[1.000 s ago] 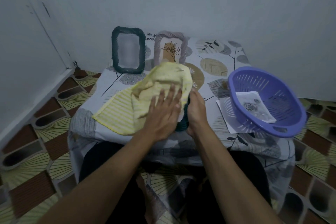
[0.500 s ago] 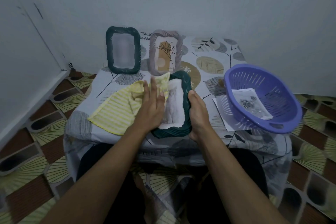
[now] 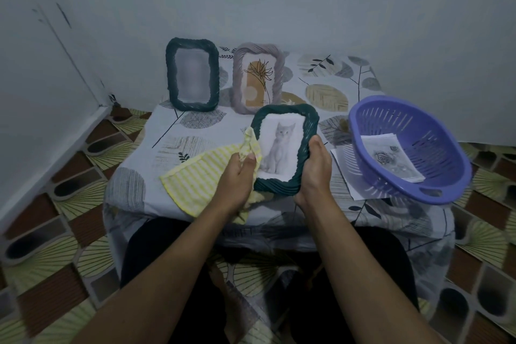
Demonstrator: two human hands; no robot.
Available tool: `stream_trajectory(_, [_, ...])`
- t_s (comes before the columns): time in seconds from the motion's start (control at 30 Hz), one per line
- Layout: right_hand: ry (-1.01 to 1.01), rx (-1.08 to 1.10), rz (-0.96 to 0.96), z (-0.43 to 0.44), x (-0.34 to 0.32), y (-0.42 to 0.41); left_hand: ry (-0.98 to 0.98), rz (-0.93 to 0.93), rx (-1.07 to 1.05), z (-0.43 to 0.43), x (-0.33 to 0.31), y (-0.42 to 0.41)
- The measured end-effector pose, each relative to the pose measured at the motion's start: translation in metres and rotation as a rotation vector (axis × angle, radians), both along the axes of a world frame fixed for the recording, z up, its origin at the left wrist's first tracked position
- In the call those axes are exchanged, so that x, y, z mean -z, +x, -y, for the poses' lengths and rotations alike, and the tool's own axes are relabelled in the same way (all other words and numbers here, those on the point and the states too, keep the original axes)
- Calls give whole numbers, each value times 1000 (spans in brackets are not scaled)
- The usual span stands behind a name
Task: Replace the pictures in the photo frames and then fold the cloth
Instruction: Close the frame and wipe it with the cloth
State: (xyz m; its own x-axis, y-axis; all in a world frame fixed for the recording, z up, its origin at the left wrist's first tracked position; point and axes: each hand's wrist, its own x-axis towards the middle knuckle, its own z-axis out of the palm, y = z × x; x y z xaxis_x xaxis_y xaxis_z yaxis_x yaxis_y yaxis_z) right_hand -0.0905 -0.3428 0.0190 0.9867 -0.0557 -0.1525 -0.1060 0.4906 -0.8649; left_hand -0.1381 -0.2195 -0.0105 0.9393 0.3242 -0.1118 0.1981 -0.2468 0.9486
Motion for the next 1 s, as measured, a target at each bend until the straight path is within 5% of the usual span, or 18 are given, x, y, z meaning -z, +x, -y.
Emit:
stream_trajectory(0.27, [45,-60,-123,1,5,-2,-58,-48,-130,-16,-8,14])
stream_trajectory(0.67, [-228,-239,16,-12,6,-18,409,112,-88,-29,-18,35])
stream_trajectory(0.9, [-248,-133,37,-8,1,-9,747,283,298,-21,5,11])
stream_trajectory(1.0, [-269,-101,22,-2,0,-5,729,254,370,-10,19,-12])
